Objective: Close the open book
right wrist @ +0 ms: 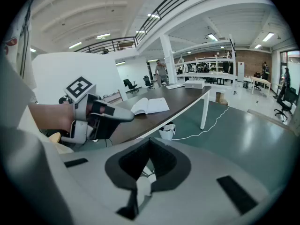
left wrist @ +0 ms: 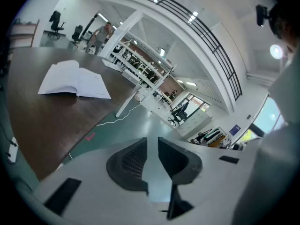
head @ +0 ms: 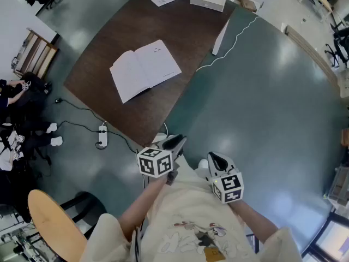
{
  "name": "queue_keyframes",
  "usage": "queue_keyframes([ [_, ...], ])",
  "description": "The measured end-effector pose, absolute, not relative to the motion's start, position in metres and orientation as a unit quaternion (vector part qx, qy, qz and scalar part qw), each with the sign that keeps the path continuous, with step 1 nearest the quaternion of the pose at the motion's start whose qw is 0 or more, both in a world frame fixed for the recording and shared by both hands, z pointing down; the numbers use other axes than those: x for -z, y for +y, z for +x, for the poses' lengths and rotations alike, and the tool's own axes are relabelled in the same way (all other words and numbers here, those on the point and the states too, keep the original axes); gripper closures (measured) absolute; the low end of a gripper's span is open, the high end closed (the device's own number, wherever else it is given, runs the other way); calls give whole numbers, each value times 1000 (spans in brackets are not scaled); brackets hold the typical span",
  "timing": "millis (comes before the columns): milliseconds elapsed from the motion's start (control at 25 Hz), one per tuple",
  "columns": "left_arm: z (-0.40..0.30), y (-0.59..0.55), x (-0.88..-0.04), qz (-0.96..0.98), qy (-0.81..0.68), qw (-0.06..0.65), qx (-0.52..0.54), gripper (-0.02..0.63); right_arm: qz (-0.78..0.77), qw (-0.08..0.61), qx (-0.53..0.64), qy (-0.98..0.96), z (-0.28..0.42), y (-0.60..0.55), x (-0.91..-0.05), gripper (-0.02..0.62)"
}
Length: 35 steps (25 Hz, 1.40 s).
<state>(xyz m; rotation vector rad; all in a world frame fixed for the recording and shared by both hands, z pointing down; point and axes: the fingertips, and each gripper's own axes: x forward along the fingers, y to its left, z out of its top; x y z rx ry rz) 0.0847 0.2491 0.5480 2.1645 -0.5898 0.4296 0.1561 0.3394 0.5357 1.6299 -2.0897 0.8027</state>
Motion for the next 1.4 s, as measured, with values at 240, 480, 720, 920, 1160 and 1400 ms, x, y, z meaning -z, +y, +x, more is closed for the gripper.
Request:
queue_keyframes([
  [240, 81, 362, -520, 869, -296, 354, -179, 600, 551, 161, -289, -766, 150, 394, -522, 589],
  [480, 39, 403, -518, 862, -336, 336, -176, 600, 513, 171, -273, -796, 95, 418, -523, 589],
  [720, 9, 425, -503, 864, -346, 315, -186, 600, 482, 199, -257, -814, 55, 435, -511, 589],
  [920, -12, 433, -507, 850, -369, 330, -178, 600, 467, 202, -283, -813, 44, 446, -523, 589],
  [1160, -10, 435, -502, 846, -389, 323, -171, 600, 472, 185, -292, -811, 58, 444, -518, 589],
  [1400, 10, 425, -503, 839, -404, 324, -169, 600, 460, 169, -285, -824, 83, 434, -518, 589],
])
